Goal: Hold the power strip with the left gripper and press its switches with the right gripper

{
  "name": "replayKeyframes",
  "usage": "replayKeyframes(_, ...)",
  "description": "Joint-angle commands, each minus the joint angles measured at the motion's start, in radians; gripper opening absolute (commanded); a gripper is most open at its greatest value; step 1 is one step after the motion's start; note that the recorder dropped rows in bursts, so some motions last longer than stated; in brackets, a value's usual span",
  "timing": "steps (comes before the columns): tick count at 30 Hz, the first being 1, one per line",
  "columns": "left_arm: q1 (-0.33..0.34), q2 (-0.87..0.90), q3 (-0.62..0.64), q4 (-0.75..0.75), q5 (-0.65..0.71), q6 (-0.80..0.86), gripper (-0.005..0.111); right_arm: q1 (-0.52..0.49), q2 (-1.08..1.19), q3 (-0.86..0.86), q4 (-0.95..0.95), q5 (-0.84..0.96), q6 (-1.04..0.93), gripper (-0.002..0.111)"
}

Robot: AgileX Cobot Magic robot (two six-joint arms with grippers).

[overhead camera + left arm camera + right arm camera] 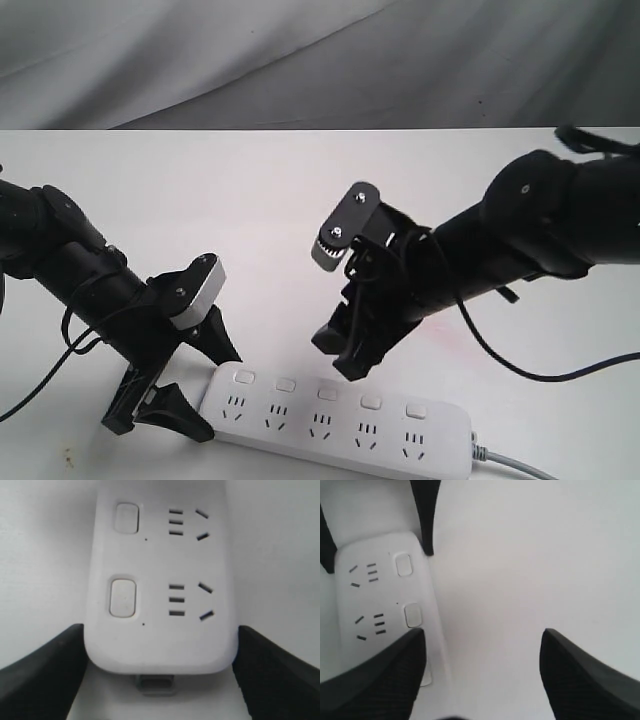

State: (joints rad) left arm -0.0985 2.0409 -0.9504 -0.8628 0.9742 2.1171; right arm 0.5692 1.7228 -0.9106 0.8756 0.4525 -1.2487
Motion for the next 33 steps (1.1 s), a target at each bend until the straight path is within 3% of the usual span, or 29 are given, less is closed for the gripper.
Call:
replayKeyframes(1,-0.01,0.032,0.028,0.12,-0.061,-0.024,0.05,-0.002,-0.046,0.006,-0.079,-0.004,0.041,0.06)
replayKeyframes(8,-0.01,0.032,0.028,0.12,-0.061,-0.024,0.05,-0.024,-0.042,0.08,-0.195,-0.03,0.132,0.06)
replayKeyframes(17,-0.01,0.032,0.028,0.12,-0.061,-0.024,0.05,-0.05,-0.042,0.133,-0.031,-0.072,0.023,0.06)
replayKeyframes(33,-0.01,0.032,0.028,0.12,-0.061,-0.024,0.05,-0.05,-0.029,0.139,-0.019,-0.049,0.001,0.06)
